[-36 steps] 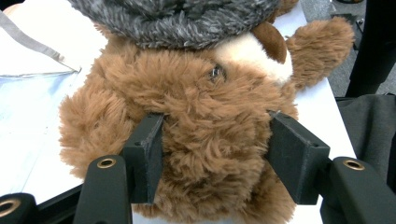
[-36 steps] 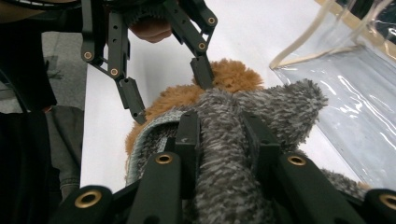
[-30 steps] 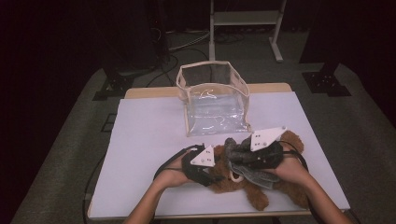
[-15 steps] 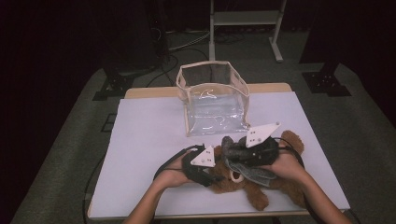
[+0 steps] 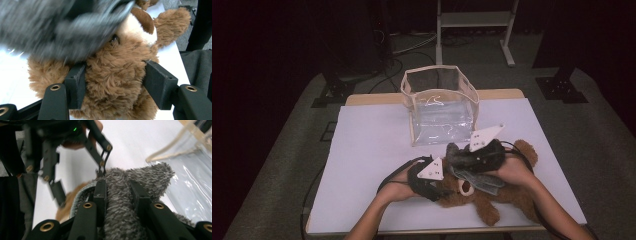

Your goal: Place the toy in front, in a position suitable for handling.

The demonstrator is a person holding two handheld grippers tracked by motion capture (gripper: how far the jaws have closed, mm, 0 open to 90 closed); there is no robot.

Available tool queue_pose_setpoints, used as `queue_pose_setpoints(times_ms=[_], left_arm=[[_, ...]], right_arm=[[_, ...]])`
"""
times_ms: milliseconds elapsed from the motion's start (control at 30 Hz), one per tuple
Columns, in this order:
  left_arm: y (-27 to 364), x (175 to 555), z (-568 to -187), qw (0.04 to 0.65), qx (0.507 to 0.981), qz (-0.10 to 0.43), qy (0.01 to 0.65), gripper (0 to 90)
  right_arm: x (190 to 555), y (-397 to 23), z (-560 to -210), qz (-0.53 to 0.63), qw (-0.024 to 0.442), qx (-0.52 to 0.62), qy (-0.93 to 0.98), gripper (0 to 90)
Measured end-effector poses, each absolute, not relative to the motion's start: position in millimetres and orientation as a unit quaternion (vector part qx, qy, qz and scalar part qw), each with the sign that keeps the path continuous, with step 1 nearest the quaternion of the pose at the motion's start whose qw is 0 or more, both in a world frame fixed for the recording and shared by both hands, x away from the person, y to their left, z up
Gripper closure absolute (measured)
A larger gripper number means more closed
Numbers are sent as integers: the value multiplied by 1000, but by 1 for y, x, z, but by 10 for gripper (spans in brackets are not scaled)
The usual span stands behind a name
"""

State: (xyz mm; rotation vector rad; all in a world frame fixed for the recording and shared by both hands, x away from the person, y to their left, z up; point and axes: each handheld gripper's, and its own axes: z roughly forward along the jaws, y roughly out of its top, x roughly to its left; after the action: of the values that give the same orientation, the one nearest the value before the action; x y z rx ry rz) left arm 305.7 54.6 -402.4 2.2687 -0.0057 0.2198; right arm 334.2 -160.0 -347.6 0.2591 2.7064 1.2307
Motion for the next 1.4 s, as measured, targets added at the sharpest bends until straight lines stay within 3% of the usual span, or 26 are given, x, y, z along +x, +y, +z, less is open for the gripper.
queue_pose_setpoints(times_ms=[333, 567, 700, 900, 1133, 1400], left_arm=[[55, 306, -404, 421, 903, 87, -2, 378], [54, 304, -405, 417, 904, 87, -2, 367], [56, 304, -404, 424, 902, 86, -4, 372], [54, 305, -405, 424, 902, 84, -1, 382], [54, 305, -405, 417, 904, 93, -3, 387], [52, 310, -401, 416, 904, 102, 5, 411]], right_arm=[[349, -178, -353, 412, 68, 126, 900, 700], [353, -151, -354, 410, 63, 116, 903, 699], [356, -161, -356, 410, 60, 126, 901, 700], [344, -191, -356, 424, 70, 149, 891, 700], [333, -171, -353, 419, 81, 111, 898, 699], [323, -202, -357, 411, 104, 137, 895, 701]])
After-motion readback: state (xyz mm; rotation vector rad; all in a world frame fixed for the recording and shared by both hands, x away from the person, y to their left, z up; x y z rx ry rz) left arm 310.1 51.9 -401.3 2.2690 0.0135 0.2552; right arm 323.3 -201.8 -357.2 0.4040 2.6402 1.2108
